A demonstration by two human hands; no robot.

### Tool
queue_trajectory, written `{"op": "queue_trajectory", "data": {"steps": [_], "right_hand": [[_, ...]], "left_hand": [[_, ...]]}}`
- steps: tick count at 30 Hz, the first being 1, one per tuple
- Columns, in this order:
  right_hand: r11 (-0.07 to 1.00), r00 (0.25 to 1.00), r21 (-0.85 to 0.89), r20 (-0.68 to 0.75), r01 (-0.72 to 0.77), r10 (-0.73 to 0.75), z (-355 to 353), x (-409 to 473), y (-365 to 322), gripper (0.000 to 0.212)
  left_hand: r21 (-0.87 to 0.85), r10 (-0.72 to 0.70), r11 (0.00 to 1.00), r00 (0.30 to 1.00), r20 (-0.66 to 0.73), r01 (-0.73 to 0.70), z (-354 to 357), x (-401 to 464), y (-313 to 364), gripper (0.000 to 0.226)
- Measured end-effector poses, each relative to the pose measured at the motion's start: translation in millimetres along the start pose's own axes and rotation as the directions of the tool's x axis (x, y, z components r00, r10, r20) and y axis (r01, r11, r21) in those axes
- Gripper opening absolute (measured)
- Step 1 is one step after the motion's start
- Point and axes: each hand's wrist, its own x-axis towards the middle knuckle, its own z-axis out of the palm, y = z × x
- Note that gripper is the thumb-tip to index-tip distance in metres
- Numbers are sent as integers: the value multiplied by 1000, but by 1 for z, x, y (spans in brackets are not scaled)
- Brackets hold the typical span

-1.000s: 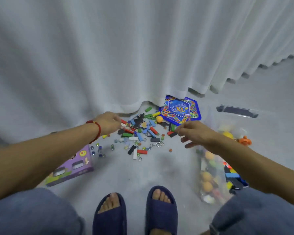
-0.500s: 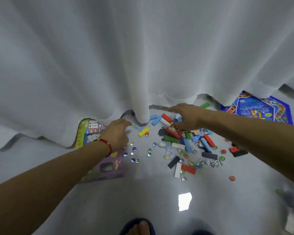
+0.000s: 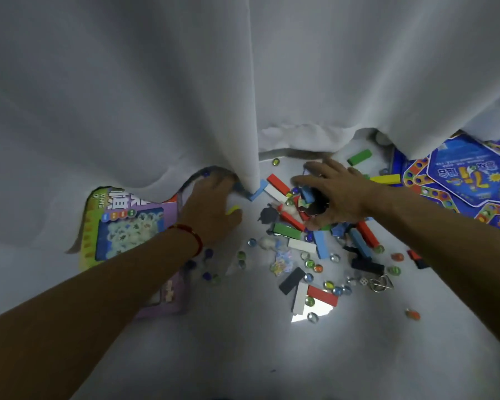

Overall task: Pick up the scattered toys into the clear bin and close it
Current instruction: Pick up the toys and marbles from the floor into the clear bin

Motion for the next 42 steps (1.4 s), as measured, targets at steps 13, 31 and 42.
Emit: {"op": "queue_trajectory", "data": {"steps": [13, 31, 42], "right_hand": [[975, 938, -219, -345, -46, -33, 43, -22, -12, 66], [943, 935, -332, -339, -15, -104, 14, -33, -16, 60], [731, 735, 682, -488, -15, 470, -65, -130, -18, 16]], "left_hand": [[5, 61, 998, 998, 4, -61, 23, 29, 37, 49], [-145, 33, 987, 979, -202, -63, 17, 16, 56, 17], [-883, -375, 256, 882, 285, 394, -66, -47, 164, 21]]}}
